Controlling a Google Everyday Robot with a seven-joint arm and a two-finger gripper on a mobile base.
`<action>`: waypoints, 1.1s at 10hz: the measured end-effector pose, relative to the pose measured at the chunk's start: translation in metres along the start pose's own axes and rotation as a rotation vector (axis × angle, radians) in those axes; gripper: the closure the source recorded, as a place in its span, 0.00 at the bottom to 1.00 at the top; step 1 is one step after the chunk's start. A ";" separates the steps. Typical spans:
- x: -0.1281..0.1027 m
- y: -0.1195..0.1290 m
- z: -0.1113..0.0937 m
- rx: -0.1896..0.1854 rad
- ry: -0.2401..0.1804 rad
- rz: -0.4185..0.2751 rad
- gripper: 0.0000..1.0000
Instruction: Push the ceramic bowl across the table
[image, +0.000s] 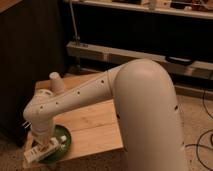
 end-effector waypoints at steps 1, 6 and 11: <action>0.000 0.000 0.000 0.000 0.000 0.000 0.96; 0.000 0.000 0.000 0.000 0.000 0.000 0.96; -0.007 -0.007 0.007 0.051 -0.039 -0.064 0.96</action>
